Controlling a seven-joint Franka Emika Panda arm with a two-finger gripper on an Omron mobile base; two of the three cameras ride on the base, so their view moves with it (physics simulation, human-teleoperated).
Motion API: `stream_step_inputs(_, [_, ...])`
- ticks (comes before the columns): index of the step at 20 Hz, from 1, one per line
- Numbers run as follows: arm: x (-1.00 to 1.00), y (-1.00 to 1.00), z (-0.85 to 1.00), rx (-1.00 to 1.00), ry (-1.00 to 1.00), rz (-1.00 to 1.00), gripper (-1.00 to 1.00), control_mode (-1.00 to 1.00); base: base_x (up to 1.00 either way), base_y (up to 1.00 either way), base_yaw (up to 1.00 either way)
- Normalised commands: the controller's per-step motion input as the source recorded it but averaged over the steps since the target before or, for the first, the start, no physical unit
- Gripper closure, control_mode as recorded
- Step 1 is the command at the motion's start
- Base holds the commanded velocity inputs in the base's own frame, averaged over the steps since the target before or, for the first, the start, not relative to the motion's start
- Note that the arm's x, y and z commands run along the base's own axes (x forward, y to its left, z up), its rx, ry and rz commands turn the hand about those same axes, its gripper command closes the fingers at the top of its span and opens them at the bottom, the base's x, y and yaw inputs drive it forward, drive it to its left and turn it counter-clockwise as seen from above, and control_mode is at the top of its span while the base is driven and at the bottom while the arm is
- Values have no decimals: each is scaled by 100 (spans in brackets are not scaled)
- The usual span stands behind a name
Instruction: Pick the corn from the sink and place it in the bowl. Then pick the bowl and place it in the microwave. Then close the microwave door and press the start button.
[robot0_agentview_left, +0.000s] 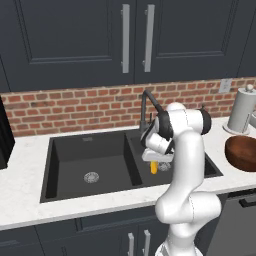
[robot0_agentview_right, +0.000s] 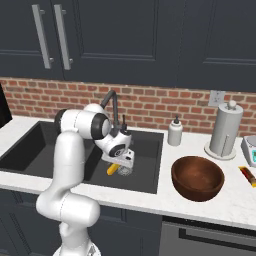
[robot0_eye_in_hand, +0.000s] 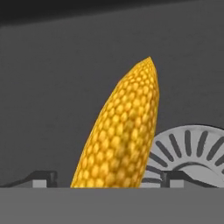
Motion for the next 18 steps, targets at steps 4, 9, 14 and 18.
stream_step_inputs(4, [16,10,-29,0,0,0,100,-100,0,0,0])
stream_step_inputs(9, [5,0,-20,0,0,0,100,-100,0,0,0])
stream_step_inputs(14, [-4,-4,-4,1,0,-1,100,-100,0,0,0])
stream_step_inputs(18, [-50,-31,26,12,-7,-6,100,-100,0,0,0])
